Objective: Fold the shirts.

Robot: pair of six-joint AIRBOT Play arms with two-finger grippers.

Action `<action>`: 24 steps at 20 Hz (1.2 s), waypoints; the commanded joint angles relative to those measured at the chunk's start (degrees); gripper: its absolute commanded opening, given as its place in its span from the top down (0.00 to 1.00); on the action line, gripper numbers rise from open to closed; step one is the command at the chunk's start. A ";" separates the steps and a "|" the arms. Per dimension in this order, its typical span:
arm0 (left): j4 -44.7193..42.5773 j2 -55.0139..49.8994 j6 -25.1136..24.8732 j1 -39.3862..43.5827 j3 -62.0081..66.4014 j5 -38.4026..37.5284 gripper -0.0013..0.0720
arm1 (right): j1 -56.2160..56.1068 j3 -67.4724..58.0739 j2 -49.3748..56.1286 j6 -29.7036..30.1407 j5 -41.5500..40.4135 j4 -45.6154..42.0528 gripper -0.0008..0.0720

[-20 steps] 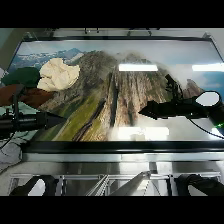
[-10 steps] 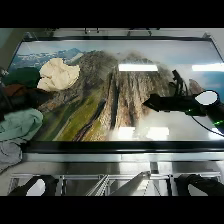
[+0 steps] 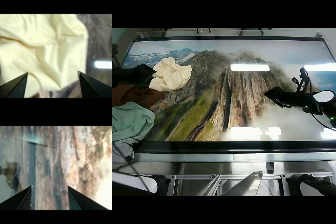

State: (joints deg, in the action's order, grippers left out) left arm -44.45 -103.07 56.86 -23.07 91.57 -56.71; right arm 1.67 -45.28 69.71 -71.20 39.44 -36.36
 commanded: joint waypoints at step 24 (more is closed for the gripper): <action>28.37 15.30 10.29 22.21 17.29 -30.62 0.95 | 12.72 -1.03 -14.58 5.51 12.70 0.00 0.96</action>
State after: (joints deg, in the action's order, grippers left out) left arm -19.77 -94.63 66.70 -4.95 113.65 -84.79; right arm 10.00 -46.15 60.95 -66.35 49.30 -36.36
